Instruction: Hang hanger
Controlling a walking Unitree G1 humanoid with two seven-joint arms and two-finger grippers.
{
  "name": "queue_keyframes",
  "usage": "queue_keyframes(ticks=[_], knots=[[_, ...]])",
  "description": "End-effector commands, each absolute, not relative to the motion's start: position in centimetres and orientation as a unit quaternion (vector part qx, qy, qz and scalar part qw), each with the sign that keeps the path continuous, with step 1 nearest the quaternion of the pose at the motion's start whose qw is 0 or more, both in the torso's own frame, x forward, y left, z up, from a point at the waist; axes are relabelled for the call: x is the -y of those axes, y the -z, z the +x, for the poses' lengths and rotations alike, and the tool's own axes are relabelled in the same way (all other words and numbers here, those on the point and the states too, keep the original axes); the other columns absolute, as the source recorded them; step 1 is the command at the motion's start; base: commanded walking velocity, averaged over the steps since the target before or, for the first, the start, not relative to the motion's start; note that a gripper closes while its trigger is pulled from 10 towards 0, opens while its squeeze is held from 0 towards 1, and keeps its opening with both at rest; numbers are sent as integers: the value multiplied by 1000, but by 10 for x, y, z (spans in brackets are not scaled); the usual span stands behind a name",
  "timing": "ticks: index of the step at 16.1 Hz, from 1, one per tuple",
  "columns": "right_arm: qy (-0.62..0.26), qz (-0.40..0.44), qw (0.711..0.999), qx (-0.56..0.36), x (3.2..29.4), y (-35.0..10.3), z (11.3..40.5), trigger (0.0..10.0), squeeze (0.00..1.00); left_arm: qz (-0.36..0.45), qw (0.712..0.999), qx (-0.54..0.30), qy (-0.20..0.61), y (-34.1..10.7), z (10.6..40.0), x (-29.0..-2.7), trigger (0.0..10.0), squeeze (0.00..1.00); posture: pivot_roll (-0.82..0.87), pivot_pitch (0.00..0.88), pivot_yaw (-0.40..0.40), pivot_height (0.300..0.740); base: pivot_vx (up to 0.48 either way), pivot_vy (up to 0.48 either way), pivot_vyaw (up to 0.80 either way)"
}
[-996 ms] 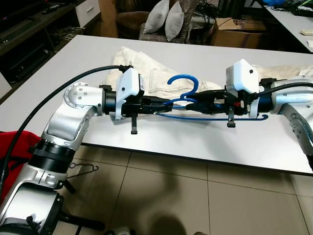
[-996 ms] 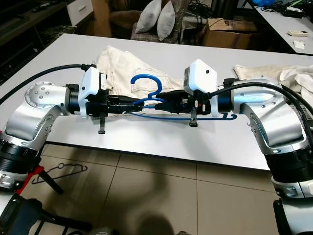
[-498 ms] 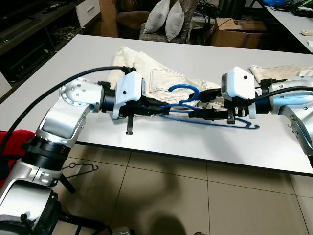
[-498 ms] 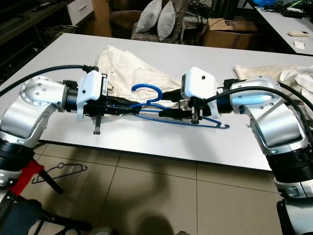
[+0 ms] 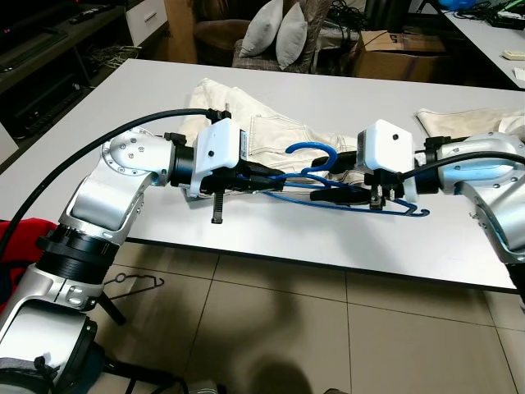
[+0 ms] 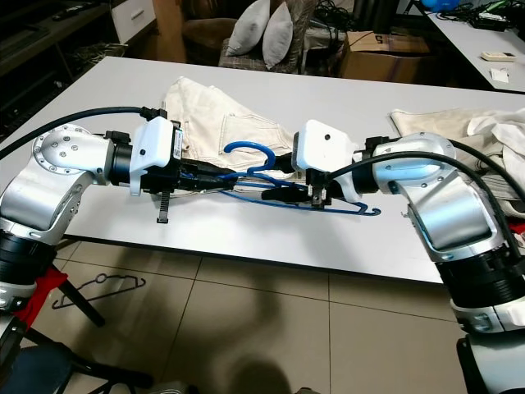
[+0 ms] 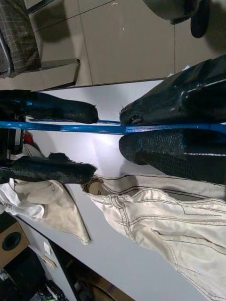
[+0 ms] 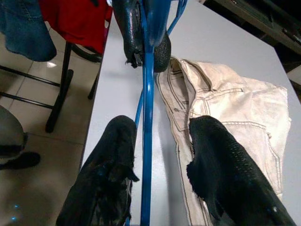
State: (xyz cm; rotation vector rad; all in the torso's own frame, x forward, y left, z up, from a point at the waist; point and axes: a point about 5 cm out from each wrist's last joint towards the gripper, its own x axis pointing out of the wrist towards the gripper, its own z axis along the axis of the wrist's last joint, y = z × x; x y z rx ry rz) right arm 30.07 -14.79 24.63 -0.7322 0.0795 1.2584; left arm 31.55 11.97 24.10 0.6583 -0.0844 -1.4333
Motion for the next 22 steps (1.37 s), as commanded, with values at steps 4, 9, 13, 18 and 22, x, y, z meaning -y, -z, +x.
queue_keyframes(ticks=[4,9,13,18,22], knots=[[-581,-332,742,-43,144,-246,300,0,0,307,689,66,653,-256,312,-114,0,0,2,0,20,740,0,0,0],[-581,-331,742,-49,145,-245,300,0,0,305,687,68,656,-259,311,-114,0,0,2,0,22,740,0,0,0],[-580,-332,742,-54,146,-242,300,0,0,311,684,72,656,-262,310,-113,0,0,0,0,25,740,0,0,0],[-588,-325,739,-46,146,-243,298,0,0,317,702,80,633,-263,316,-116,10000,0,1,0,28,740,0,0,0],[-594,-322,736,-41,145,-244,297,0,0,321,698,77,636,-262,316,-117,10000,0,1,0,29,740,0,0,0]])
